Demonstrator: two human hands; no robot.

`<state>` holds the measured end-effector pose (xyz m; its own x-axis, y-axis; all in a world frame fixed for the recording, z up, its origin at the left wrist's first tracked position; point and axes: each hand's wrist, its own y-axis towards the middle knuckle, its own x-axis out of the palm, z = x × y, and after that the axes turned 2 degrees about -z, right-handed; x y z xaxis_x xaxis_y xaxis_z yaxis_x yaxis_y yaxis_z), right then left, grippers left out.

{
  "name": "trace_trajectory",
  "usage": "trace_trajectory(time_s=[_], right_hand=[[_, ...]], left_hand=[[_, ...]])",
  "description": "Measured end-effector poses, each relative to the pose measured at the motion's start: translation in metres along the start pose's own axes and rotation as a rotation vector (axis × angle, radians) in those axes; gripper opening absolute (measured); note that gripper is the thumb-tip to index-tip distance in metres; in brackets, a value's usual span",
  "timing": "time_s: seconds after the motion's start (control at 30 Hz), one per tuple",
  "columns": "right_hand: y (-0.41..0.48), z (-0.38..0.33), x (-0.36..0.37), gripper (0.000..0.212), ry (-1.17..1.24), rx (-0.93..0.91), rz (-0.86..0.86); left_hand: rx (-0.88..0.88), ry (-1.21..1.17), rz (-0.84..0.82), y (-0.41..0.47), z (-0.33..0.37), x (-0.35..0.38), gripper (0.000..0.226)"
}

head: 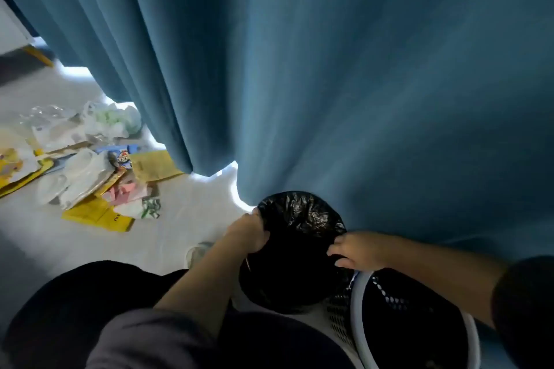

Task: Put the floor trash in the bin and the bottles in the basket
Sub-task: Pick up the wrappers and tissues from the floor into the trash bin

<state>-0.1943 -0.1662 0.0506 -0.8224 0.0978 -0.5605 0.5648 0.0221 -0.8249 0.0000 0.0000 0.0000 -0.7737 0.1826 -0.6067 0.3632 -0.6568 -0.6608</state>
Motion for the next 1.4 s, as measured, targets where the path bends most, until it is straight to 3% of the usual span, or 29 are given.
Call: trace_trajectory(time_s=[0.2, 0.4, 0.6, 0.73, 0.9, 1.0, 1.17, 1.4], right_hand=[[-0.007, 0.009, 0.031, 0.035, 0.113, 0.051, -0.072], [0.012, 0.013, 0.033, 0.041, 0.105, 0.262, -0.055], [0.042, 0.010, 0.034, 0.014, 0.385, 0.566, 0.146], [0.058, 0.002, 0.027, 0.028, 0.542, 0.705, 0.271], [0.078, -0.008, -0.031, 0.017, 0.668, 0.676, 0.413], [0.096, -0.023, -0.079, 0.022, 0.656, 0.629, 0.474], [0.137, -0.071, -0.157, 0.026, 0.635, 0.511, 0.542], [0.186, -0.163, -0.249, 0.017, 0.528, 0.263, 0.568]], left_hand=[[-0.195, -0.058, -0.020, 0.006, 0.001, 0.023, 0.047], [-0.297, -0.035, 0.025, 0.007, -0.007, 0.026, 0.033], [-0.355, -0.183, -0.025, 0.010, -0.014, 0.026, 0.028], [-0.361, -0.207, 0.072, 0.010, -0.019, 0.013, 0.028], [-0.344, -0.119, 0.166, 0.015, -0.046, -0.048, 0.030], [-0.350, -0.067, 0.165, 0.009, -0.072, -0.097, 0.013], [-0.397, 0.024, 0.282, -0.023, -0.144, -0.161, 0.023], [-0.541, -0.303, 0.389, -0.100, -0.256, -0.194, 0.012]])
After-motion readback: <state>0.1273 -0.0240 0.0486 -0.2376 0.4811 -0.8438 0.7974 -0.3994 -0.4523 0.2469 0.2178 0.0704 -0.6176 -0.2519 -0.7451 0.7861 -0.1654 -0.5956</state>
